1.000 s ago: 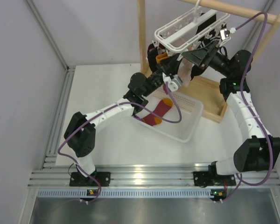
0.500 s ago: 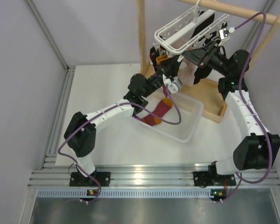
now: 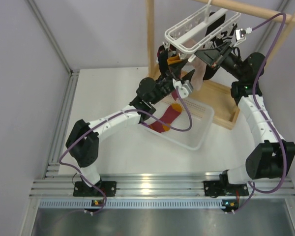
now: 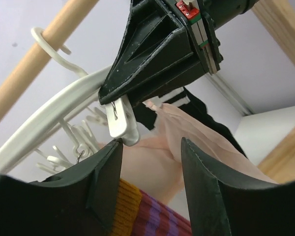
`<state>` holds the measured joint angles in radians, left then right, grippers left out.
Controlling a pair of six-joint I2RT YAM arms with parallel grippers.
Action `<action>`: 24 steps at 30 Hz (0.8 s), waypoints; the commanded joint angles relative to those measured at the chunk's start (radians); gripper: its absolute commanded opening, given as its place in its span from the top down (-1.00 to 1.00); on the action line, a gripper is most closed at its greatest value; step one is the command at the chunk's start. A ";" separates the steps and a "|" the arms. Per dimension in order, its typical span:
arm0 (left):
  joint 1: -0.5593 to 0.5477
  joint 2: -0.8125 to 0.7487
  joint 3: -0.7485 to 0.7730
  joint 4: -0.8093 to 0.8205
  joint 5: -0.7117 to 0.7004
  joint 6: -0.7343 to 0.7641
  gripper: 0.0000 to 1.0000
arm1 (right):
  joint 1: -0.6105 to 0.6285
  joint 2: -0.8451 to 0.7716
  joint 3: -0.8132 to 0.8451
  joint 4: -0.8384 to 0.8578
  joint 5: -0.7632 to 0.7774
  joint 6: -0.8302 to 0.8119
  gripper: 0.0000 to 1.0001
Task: Clip the socks to the hanger
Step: Open the clamp at the hanger, then pick up the sock from the bin.
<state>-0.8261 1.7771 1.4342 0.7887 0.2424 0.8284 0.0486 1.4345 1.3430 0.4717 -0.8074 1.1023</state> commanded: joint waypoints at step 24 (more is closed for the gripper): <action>0.090 -0.266 -0.123 -1.041 0.041 -0.631 0.00 | -0.001 -0.003 0.108 -0.097 -0.030 -0.134 1.00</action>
<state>-0.7769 1.4963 1.2488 -0.1371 0.2787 0.2039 0.0494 1.4357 1.3972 0.3904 -0.8177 1.0046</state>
